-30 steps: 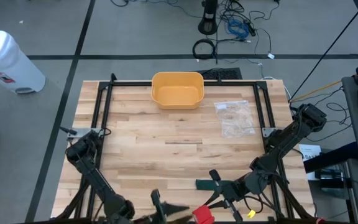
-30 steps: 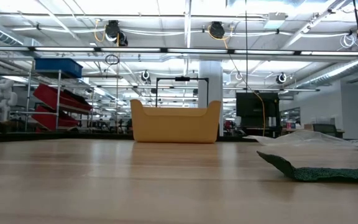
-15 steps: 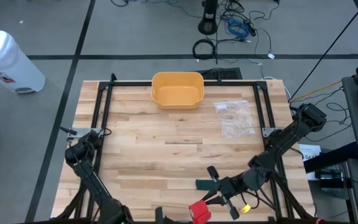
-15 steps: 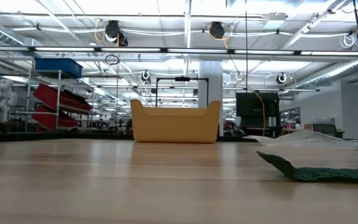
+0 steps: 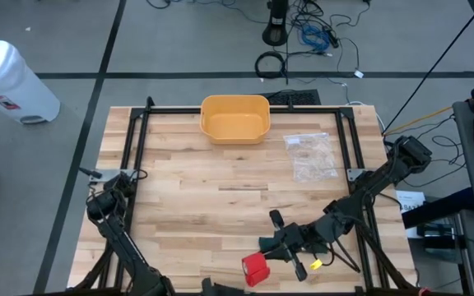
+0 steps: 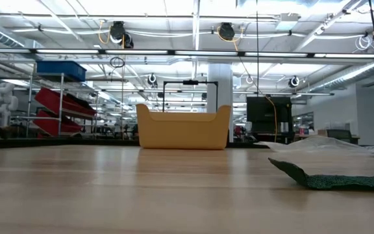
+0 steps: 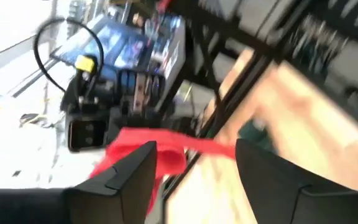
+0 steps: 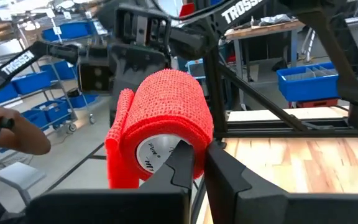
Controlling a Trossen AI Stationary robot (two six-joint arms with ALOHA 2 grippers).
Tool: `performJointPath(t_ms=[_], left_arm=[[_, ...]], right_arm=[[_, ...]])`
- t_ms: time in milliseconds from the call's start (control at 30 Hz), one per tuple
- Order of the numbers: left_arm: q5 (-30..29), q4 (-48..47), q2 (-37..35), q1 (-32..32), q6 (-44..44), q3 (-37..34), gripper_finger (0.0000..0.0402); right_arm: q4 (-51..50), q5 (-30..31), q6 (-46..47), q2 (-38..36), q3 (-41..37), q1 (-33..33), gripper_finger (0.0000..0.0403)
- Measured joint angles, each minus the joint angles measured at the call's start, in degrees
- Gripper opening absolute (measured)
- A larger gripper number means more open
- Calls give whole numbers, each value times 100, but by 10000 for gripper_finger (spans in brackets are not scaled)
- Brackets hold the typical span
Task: Roll bandage
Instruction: Roll the red bandage
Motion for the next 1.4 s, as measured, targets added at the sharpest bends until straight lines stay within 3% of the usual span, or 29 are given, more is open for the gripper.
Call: performJointPath(t_ms=[400, 567, 633, 1400], left_arm=[[175, -1909, 31, 71, 583, 0, 230], [-299, -1784, 275, 104, 2377, 0, 230], [-275, -1643, 316, 119, 2707, 0, 230], [51, -1616, 380, 426, 3485, 2, 227]], right_arm=[[-50, -12, 97, -4, 0, -221, 18], [-90, -12, 123, -4, 0, -300, 18], [-94, -13, 150, -4, 0, -330, 18], [-169, -14, 301, 0, 0, -347, 18]])
